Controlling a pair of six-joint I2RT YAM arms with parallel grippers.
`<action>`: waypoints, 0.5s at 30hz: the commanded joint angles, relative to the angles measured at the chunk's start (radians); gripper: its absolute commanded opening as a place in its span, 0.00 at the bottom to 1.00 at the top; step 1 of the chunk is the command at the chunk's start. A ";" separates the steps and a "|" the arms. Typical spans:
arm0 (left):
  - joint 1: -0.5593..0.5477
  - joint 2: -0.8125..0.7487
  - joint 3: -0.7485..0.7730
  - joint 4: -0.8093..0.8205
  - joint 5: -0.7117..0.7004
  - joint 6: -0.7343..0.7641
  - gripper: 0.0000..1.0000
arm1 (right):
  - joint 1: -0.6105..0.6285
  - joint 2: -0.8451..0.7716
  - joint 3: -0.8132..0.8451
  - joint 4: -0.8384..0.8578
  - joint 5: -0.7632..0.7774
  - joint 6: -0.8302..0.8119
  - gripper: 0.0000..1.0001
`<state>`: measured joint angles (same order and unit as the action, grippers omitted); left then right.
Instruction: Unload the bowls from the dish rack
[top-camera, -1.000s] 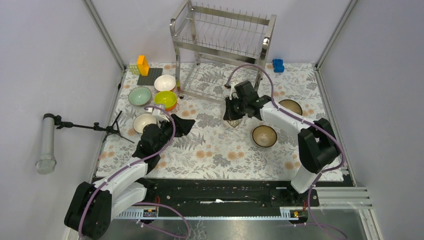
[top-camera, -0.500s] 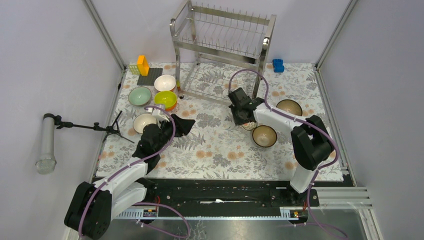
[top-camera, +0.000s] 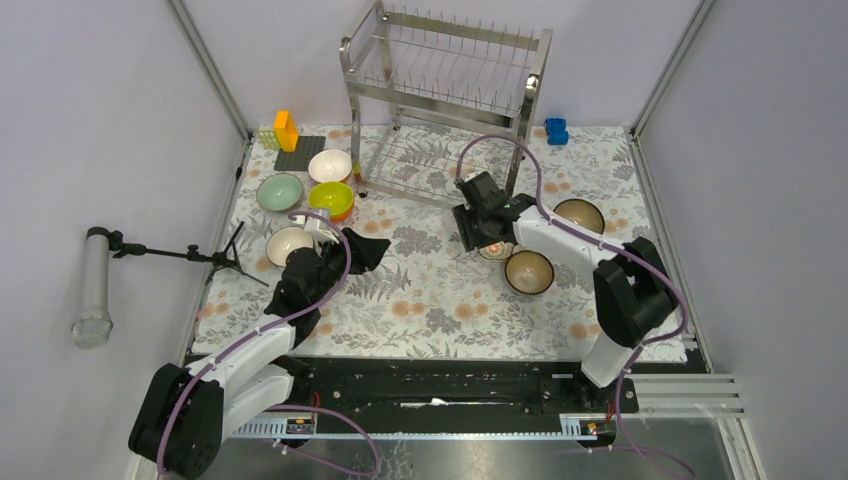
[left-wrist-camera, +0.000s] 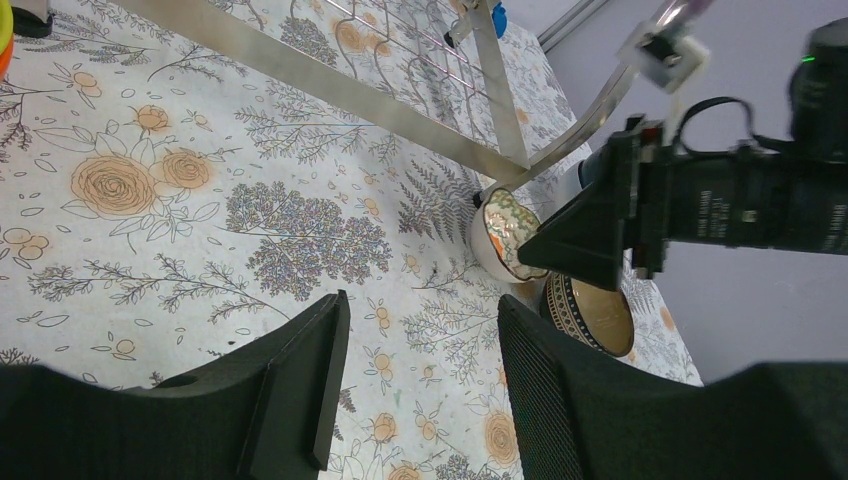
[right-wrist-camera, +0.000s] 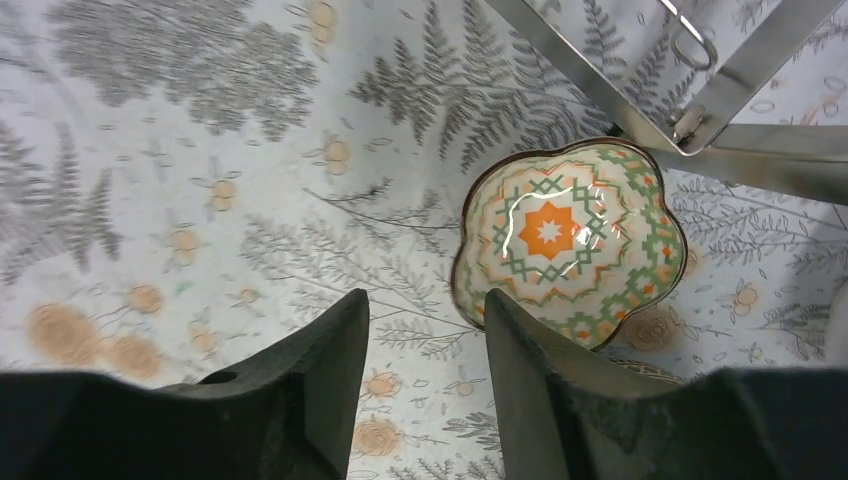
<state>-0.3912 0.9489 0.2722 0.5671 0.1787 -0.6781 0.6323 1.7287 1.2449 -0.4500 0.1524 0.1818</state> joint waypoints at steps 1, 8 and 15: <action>-0.005 -0.021 0.004 0.014 -0.009 0.018 0.61 | 0.003 -0.152 -0.030 0.068 -0.095 -0.025 0.54; -0.006 -0.024 0.004 0.013 -0.007 0.018 0.61 | 0.001 -0.421 -0.248 0.303 0.178 0.019 0.57; -0.006 -0.036 -0.009 0.027 -0.004 0.020 0.61 | 0.001 -0.697 -0.486 0.418 0.572 0.088 0.78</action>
<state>-0.3931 0.9371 0.2722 0.5663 0.1787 -0.6773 0.6319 1.1660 0.8719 -0.1341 0.4389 0.2165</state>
